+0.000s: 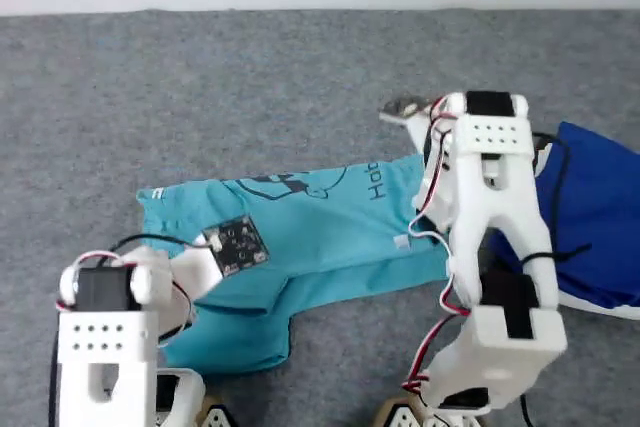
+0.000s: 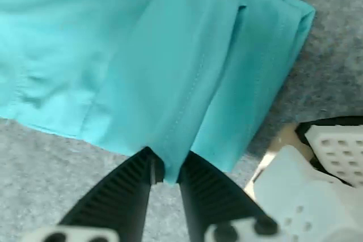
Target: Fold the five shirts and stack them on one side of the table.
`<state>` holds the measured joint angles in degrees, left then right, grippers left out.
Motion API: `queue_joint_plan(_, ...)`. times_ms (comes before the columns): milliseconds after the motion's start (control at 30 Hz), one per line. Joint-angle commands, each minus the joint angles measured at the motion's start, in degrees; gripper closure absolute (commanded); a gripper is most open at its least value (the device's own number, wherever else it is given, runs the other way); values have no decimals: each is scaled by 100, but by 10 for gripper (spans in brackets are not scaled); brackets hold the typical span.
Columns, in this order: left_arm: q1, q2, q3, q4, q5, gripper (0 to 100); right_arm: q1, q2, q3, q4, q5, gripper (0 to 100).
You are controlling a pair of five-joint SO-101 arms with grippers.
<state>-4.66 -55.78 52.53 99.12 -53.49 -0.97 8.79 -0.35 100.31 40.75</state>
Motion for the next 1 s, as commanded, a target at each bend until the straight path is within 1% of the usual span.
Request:
queue_joint_plan(0, 0, -185, -13, 141, -79, 987, 84, -690, 360, 233, 105, 989)
queue_joint_plan(133, 35, -193, -13, 149, -88, 987, 92, -963, 747, 154, 114, 989)
queue_joint_plan(200, 44, -229, -31, 149, -88, 987, 92, -1059, 870, 154, 255, 989)
queue_joint_plan(300, -9, -237, -92, 149, -316, 987, 92, -1130, 958, 154, 360, 989)
queue_joint_plan(600, 18, -246, -760, 167, -352, 987, 435, -1138, 932, 163, 360, 989)
queue_joint_plan(833, 18, -246, -796, 167, -369, 984, 277, -1138, 932, 163, 360, 987)
queue_joint_plan(900, -9, -246, -813, 167, -360, 965, 259, -1138, 923, 154, 352, 974)
queue_joint_plan(967, -18, -255, -813, 167, -316, 915, 268, -1138, 923, 154, 334, 927)
